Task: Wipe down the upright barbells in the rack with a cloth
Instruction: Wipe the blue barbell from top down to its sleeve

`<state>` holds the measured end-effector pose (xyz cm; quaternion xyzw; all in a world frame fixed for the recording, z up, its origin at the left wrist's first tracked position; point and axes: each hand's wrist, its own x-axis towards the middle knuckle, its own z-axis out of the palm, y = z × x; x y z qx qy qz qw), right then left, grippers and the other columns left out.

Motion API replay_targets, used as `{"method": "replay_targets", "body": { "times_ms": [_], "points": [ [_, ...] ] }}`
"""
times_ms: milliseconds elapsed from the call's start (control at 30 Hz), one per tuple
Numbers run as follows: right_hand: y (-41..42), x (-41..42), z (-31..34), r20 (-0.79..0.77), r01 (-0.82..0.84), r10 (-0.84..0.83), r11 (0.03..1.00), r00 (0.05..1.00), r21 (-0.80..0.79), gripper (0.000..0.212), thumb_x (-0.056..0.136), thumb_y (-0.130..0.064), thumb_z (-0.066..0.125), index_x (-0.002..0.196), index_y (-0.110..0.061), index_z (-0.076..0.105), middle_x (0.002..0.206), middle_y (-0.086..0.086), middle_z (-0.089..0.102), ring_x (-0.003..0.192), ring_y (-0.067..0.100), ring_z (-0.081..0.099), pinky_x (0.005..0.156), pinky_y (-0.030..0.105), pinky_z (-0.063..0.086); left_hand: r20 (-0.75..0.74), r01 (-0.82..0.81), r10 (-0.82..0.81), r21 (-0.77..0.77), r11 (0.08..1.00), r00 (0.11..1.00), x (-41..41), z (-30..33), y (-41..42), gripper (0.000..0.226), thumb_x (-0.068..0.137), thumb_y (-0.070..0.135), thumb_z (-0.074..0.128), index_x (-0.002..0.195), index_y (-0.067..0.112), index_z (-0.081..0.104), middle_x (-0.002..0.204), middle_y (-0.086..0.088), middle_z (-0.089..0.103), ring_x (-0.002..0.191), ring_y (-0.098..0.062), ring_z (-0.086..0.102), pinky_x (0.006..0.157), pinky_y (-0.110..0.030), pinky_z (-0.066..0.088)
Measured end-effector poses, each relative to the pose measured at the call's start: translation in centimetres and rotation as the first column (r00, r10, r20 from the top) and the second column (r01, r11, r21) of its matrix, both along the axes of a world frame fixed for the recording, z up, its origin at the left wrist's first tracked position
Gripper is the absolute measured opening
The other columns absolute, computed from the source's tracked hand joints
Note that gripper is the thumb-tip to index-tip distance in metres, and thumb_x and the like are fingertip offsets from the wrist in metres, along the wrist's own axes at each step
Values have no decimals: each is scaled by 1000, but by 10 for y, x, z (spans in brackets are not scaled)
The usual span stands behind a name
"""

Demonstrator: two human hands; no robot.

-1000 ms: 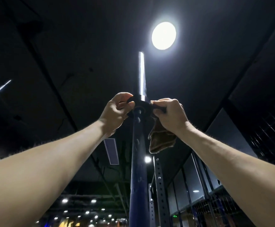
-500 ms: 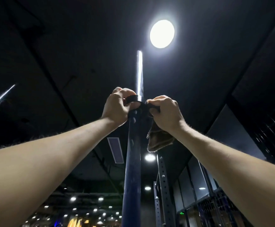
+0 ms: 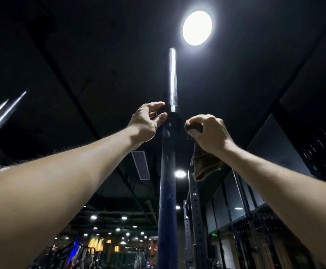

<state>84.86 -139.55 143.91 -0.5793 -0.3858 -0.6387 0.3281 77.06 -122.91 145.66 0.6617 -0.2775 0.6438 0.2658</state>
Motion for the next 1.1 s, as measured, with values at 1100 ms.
{"method": "replay_targets", "body": {
  "times_ms": [1100],
  "points": [
    [50, -90, -65, 65, 694, -691, 715, 720, -82, 25, 95, -28, 55, 119, -22, 51, 117, 2, 49, 100, 31, 54, 78, 37, 43, -746, 653, -536, -183, 735, 395, 9, -150, 20, 90, 89, -3, 58, 142, 54, 12, 87, -4, 69, 83, -15, 66, 75, -38, 58]
  ]
}}
